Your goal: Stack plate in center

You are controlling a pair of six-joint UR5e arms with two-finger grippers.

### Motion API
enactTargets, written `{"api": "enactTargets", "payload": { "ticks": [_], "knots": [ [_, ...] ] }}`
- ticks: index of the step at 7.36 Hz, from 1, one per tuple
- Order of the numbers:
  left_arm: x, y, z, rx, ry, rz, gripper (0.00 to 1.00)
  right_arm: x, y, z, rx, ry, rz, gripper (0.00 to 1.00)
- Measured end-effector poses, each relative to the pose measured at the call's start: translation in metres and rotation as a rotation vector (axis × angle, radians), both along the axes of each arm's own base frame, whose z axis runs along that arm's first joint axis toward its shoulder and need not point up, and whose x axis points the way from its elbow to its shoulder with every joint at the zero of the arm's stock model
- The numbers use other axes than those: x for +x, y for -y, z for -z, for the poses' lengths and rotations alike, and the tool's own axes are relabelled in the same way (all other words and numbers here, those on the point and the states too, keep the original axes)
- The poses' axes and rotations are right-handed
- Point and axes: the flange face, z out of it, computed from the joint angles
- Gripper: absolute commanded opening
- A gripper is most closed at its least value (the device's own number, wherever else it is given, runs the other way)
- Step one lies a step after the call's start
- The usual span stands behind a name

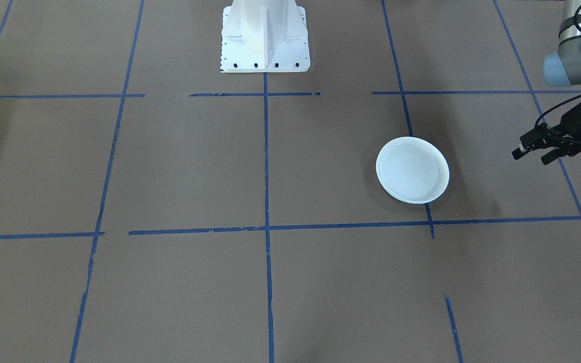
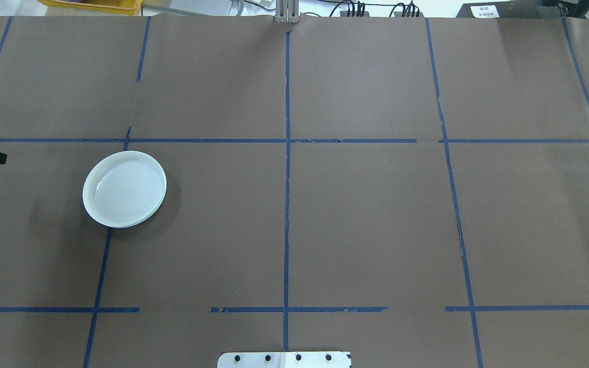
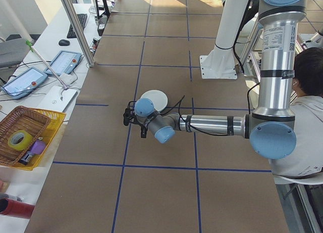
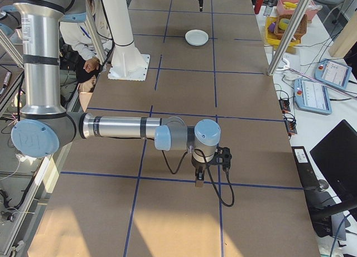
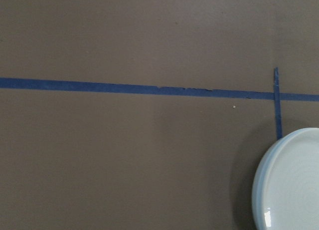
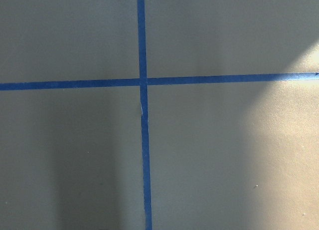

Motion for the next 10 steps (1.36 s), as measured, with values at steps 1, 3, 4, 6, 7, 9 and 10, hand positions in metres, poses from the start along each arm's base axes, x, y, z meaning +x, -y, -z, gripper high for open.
{"api": "enactTargets", "payload": {
  "ticks": [1,3,4,6,7,9,10],
  "knots": [
    [-0.023,0.006,-0.010,0.032,0.059,-0.012,1.00,0.000,0.000,0.000,0.000,0.000,0.000,1.00],
    [-0.077,0.014,-0.025,0.068,0.160,-0.054,1.00,0.000,0.000,0.000,0.000,0.000,0.000,1.00],
    [-0.105,0.013,-0.028,0.066,0.198,-0.079,1.00,0.000,0.000,0.000,0.000,0.000,0.000,1.00],
    [-0.156,0.007,-0.035,0.049,0.259,-0.115,1.00,0.000,0.000,0.000,0.000,0.000,0.000,1.00],
    [-0.176,0.003,-0.039,0.047,0.274,-0.134,1.00,0.000,0.000,0.000,0.000,0.000,0.001,1.00],
    [-0.199,-0.007,-0.044,0.040,0.277,-0.132,1.00,0.000,0.000,0.000,0.001,0.000,0.001,1.00],
    [-0.202,-0.010,-0.046,0.038,0.273,-0.129,1.00,0.000,0.000,0.000,0.001,0.000,0.001,1.00]
  ]
}}
